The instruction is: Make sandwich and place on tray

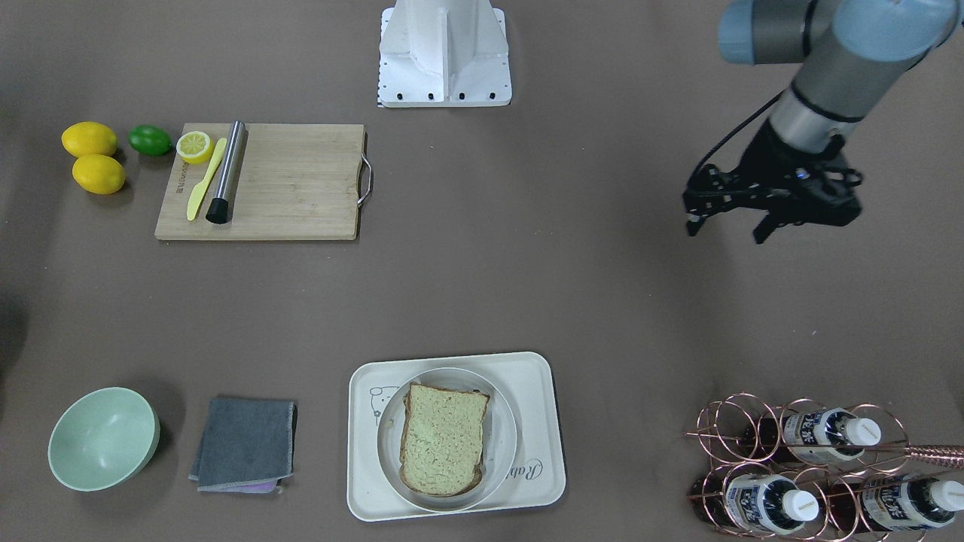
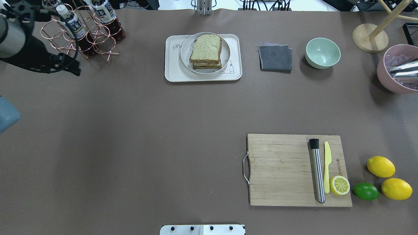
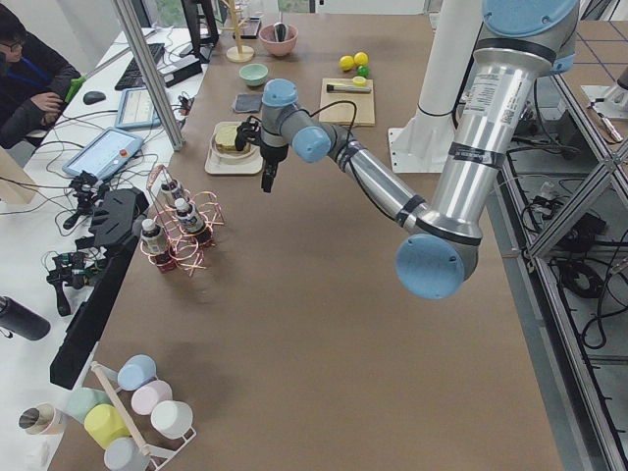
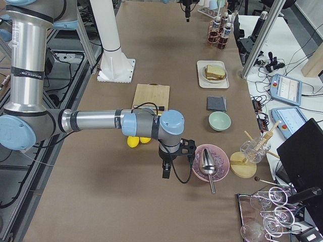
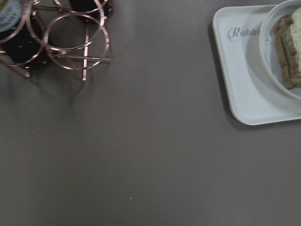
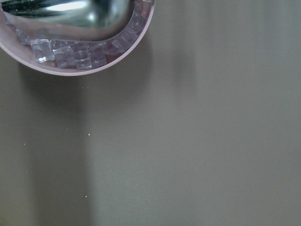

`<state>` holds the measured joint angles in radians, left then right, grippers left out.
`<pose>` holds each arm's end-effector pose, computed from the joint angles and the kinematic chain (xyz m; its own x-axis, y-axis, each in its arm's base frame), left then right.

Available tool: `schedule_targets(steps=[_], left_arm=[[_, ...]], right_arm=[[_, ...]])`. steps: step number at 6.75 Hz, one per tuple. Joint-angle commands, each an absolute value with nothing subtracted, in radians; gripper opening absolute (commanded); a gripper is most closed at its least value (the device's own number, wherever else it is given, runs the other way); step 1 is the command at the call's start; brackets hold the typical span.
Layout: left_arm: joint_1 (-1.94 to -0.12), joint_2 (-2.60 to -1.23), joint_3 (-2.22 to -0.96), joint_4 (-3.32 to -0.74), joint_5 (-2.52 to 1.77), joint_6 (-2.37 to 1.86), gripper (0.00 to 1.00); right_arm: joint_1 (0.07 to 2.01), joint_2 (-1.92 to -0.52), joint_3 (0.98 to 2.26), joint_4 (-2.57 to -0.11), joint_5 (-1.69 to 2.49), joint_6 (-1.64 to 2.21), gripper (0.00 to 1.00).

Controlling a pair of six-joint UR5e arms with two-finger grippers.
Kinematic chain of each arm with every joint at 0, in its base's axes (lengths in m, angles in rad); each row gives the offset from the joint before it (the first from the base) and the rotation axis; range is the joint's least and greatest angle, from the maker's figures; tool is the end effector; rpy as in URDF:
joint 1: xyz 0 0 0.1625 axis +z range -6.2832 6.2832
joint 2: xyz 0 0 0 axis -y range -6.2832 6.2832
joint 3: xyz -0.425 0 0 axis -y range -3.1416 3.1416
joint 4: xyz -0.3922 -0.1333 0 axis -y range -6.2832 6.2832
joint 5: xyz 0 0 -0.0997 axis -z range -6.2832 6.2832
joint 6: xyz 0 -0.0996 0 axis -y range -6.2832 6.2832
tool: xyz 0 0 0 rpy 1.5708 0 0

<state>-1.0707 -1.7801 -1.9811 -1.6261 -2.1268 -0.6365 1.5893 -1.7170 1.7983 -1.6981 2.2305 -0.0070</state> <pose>0.1873 -0.5111 0.3542 0.6948 0.1530 -0.7028 0.0480 0.9651 0.2575 0.0801 -0.4236 0.6343 0.7896 0.0358 0.6125 -0.0130 0.9990 -0.0417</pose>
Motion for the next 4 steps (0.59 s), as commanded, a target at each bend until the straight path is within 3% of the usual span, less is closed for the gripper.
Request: schedule_targets(steps=[1, 2, 4], left_arm=[[-1.289, -1.634, -1.964, -1.585, -2.138, -0.232, 0.99], [-1.377, -1.653, -1.959, -1.439, -2.169, -0.071, 0.99], [-1.527, -1.689, -1.799, -1.322, -2.172, 0.250, 0.99]], right_arm=[[1.591, -1.721, 1.795, -1.700, 2.229, -0.008, 1.00], [1.591, -1.721, 1.789, -1.698, 2.229, -0.008, 1.00], [1.589, -1.720, 1.787, -1.698, 2.229, -0.008, 1.00]])
